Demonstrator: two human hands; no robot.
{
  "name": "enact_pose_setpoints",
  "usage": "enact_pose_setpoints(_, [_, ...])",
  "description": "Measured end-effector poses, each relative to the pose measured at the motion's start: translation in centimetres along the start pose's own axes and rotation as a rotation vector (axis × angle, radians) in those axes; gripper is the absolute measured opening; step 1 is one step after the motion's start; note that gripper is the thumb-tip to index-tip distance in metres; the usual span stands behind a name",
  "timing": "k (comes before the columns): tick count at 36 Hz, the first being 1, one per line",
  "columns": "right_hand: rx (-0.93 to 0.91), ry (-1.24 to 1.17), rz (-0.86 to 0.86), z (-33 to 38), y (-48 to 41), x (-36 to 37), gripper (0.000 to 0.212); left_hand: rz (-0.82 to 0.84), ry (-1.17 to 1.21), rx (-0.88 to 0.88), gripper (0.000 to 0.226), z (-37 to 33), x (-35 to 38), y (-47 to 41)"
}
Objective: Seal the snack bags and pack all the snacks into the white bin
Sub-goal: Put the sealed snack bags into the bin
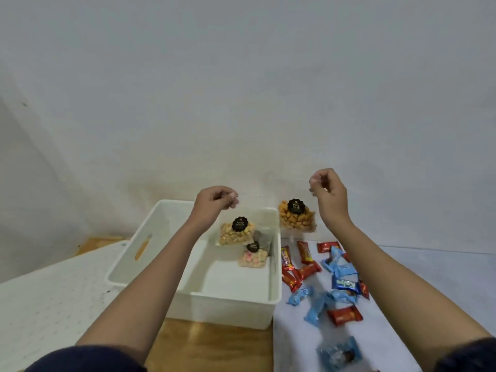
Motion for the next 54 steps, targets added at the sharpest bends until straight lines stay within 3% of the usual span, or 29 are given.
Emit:
enact_pose_setpoints(4, [0.042, -0.105, 0.002, -0.1, 0.8, 4.5, 0.027, 0.069, 0.009, -0.074, 0.01, 2.4, -2.5, 2.1])
enact_pose_setpoints(9, [0.138, -0.084, 0.164, -2.2, 2.6, 8.4, 0.024, 0.185, 0.016, -0.159, 0.013, 5.5, -2.4, 4.1])
enact_pose_setpoints(17, [0.163, 0.489, 0.44, -7.8, 5.6, 9.0, 0.023, 0.262, 0.055, -0.265, 0.012, 10.5, 1.7, 5.4])
enact_pose_setpoints(22, [0.181, 0.653, 0.489, -9.3, 6.0, 8.7, 0.012, 0.29, 0.078, -0.309, 0.012, 12.8, 3.5, 5.3])
enact_pose_setpoints(36, [-0.007, 1.031, 0.577, -10.3, 4.7, 9.2, 0.017, -0.002, -0.203, -0.23, 0.01, 13.4, 4.4, 2.9])
enact_pose_setpoints(47, [-0.001, 1.012, 0.504, -10.6, 4.9, 9.4, 0.019, -0.053, -0.299, -0.223, 0.012, 13.8, 5.2, 2.3])
enact_pose_setpoints(54, [0.117, 0.75, 0.437, -9.1, 5.4, 7.3, 0.036, -0.052, -0.407, -0.126, 0.02, 11.4, 5.4, 3.5])
Point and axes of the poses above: each hand's wrist, its own y-axis away from the middle knuckle, its own x-axis out of the palm, z = x × y, the point moved 2 cm from there along -y, towards the middle knuckle, and after that the axes turned 3 degrees about z, right-handed, at the moved point
